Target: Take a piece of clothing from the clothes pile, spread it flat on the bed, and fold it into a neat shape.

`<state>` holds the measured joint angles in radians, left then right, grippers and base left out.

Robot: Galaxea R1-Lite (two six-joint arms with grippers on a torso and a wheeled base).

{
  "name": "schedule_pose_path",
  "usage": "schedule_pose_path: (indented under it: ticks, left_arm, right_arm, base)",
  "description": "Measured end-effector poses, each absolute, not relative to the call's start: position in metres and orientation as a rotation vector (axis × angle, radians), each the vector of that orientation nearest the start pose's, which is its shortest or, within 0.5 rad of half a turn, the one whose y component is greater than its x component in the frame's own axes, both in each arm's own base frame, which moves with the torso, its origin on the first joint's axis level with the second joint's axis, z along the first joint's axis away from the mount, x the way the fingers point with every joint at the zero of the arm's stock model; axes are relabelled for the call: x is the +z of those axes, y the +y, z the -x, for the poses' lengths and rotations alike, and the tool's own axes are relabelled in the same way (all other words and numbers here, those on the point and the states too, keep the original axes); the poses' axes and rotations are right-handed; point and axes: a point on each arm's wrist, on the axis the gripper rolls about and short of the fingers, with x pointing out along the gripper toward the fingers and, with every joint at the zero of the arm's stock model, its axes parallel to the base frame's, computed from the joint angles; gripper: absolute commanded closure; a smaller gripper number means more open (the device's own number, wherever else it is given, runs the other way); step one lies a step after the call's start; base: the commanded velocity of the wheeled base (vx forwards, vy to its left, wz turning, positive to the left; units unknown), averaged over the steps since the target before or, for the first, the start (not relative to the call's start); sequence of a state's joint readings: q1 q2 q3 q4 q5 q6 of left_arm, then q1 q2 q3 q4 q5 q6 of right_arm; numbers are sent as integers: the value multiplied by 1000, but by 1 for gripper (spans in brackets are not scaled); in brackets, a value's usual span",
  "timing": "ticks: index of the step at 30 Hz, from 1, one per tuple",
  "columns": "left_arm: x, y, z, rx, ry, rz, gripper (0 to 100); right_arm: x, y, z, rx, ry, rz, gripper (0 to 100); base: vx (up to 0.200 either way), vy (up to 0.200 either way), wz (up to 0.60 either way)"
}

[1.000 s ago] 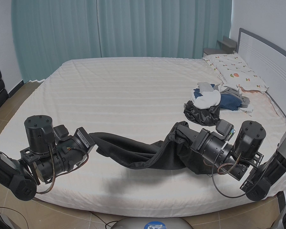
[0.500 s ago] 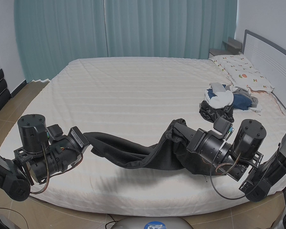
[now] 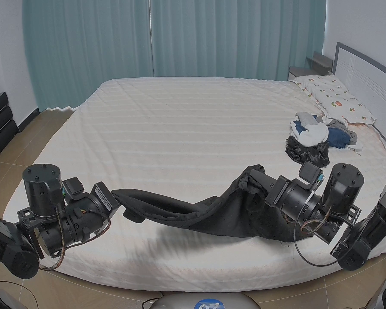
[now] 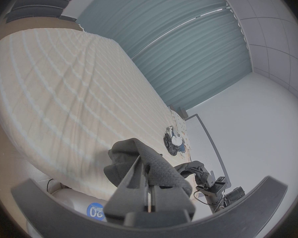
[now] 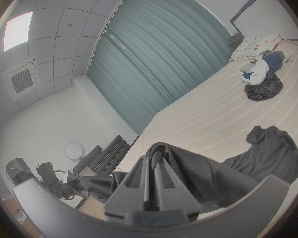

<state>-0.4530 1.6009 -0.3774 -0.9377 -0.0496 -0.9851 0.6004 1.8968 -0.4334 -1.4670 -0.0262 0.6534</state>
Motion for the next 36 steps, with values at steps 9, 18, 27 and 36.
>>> schedule_pose_path:
  ticks: [9, 18, 27, 36]
  left_arm:
    - [124, -115, -190, -351, 564, 864, 100]
    - [136, -124, -159, -390, 581, 796, 100]
    - [191, -122, -157, -444, 464, 810, 100]
    - [254, -116, -183, -424, 322, 864, 100]
  right_arm:
    - [119, 144, -203, 553, 234, -621, 100]
    - [150, 120, -152, 595, 160, -636, 100]
    - [220, 103, -127, 635, 30, -660, 100]
    - [332, 77, -120, 693, -239, -710, 100]
  base:
    - [-200, 0, 0]
    - [-156, 0, 0]
    - [0, 0, 0]
    - [0, 0, 0]
